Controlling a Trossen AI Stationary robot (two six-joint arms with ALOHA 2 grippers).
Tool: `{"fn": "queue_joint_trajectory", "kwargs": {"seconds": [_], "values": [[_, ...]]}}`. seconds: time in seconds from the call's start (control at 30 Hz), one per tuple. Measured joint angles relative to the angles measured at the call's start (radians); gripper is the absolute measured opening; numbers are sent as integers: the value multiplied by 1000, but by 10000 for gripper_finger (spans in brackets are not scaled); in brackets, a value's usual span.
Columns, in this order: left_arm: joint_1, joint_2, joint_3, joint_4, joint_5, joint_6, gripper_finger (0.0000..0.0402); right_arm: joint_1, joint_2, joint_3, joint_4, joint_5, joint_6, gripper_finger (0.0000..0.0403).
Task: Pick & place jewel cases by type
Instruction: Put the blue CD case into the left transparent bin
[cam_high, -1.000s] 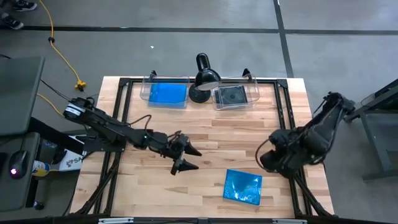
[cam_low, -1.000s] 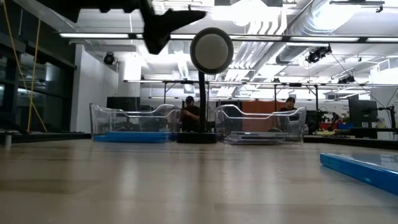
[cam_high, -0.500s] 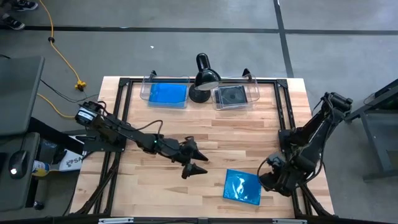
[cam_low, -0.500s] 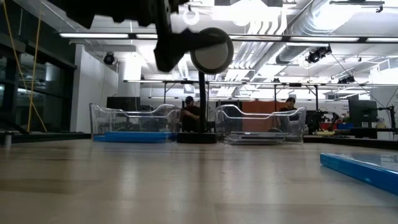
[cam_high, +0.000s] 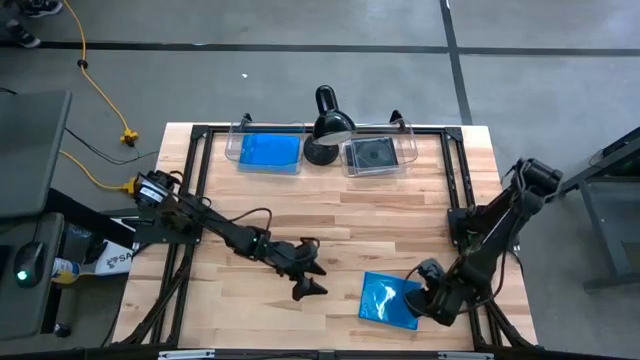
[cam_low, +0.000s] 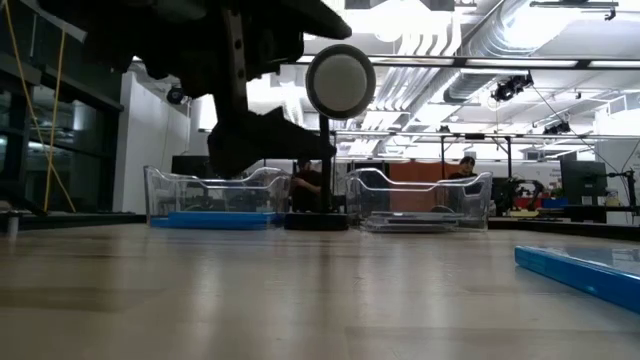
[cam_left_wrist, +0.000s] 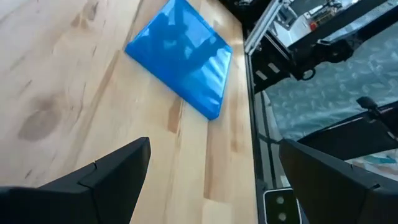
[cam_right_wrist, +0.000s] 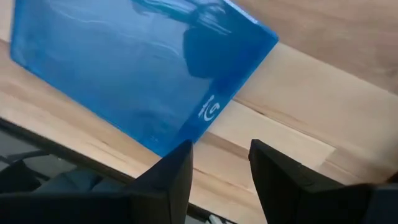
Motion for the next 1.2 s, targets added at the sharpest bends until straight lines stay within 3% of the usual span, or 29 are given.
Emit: {"fn": "queue_joint_trajectory", "kwargs": {"seconds": [0.47,1.2], "values": [[2,-1,0,-2,-45,2,353,0,148,0,89,-57,45,144],[2,94,1,10,0,-38,353,-75,185,0,131,4,19,144]]}}
